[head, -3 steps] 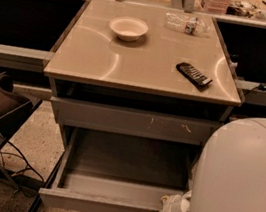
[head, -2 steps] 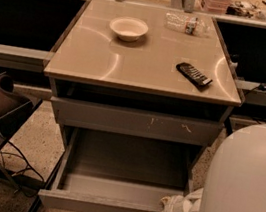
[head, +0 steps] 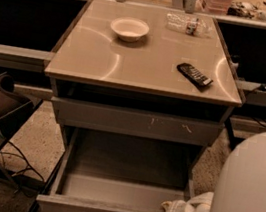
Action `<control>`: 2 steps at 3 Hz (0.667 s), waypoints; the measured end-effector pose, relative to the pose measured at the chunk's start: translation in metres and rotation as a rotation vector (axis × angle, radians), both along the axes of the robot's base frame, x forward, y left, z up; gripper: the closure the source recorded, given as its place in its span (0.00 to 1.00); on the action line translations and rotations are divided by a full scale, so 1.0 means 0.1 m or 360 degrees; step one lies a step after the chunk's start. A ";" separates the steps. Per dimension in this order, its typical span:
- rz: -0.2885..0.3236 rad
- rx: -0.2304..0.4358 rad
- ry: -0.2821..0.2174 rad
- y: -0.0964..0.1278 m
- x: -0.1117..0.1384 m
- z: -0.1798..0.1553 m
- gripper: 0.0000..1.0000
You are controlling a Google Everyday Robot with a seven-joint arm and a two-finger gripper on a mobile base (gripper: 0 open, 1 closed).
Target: Open middle drawer
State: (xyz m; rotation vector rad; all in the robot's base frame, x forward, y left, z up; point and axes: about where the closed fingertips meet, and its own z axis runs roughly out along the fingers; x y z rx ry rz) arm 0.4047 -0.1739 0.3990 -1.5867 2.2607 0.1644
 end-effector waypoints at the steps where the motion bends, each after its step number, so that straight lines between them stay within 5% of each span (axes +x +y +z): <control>1: -0.0002 -0.0003 -0.0021 -0.05 -0.05 0.03 1.00; 2: -0.0004 0.0011 -0.0031 -0.04 -0.11 0.08 1.00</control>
Offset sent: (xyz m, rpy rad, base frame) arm -0.2080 0.0512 -0.0551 -0.0474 -0.3042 -0.0937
